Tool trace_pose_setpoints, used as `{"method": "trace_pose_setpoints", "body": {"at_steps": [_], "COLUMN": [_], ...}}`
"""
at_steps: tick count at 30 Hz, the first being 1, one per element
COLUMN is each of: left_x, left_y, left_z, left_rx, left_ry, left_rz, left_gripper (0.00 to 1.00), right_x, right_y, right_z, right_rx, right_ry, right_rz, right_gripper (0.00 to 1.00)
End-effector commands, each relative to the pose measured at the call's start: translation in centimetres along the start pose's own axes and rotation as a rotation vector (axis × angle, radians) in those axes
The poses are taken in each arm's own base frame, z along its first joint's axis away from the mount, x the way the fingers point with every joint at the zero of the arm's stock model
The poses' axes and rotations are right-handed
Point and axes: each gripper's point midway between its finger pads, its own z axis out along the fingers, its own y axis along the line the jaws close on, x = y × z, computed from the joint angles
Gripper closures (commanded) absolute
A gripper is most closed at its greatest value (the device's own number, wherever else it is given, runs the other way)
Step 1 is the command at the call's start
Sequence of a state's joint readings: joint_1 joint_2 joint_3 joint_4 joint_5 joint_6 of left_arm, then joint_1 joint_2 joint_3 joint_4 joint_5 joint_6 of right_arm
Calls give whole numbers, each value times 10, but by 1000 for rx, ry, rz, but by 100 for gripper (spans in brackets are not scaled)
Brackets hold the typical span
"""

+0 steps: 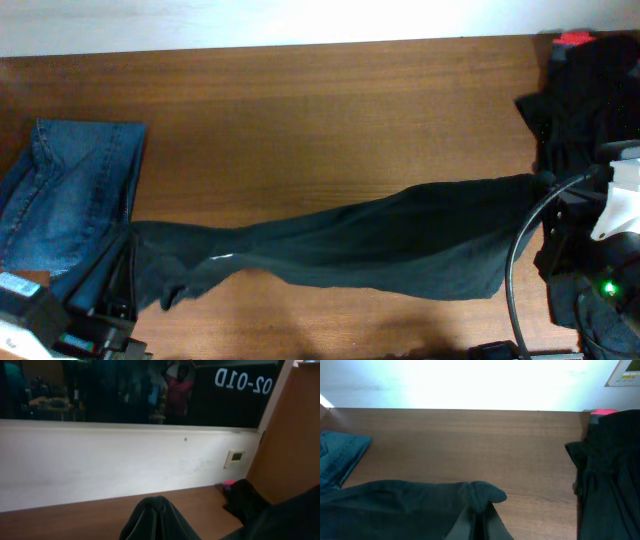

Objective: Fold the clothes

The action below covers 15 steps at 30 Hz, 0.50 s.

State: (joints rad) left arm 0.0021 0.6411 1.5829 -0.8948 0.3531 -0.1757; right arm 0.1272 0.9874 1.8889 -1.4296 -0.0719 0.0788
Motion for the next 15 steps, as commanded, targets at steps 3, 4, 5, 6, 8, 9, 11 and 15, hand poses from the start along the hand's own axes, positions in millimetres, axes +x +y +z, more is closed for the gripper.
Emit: {"method": "trace_pose_setpoints", "body": {"at_steps": [3, 4, 5, 6, 8, 9, 11, 15], "left_x": [-15, -15, -15, -15, -12, -10, -1, 19], "left_y": [4, 5, 8, 10, 12, 13, 18, 29], "left_z": [-11, -11, -11, -10, -7, -5, 3, 24], "left_rx": [-52, -59, -74, -84, -89, -91, -97, -110], "left_ry": [-56, -57, -58, -55, -43, -30, 5, 82], "left_rz": [28, 29, 27, 26, 21, 17, 6, -18], "left_gripper": [99, 100, 100, 100, 100, 100, 100, 100], "right_x": [-2, -2, -2, -2, -3, -3, -3, -2], "right_y": [0, -1, -2, -5, -8, -9, -9, -10], "right_z": [-1, -1, -1, -1, -1, 0, 2, 12], "right_rx": [3, 7, 16, 29, 49, 53, 56, 58], "right_ry": [-9, -10, -10, -11, -11, -10, -4, 26], "right_rz": [6, 6, 7, 7, 6, 7, 7, 8], "right_gripper": [96, 96, 96, 96, 97, 96, 96, 96]}}
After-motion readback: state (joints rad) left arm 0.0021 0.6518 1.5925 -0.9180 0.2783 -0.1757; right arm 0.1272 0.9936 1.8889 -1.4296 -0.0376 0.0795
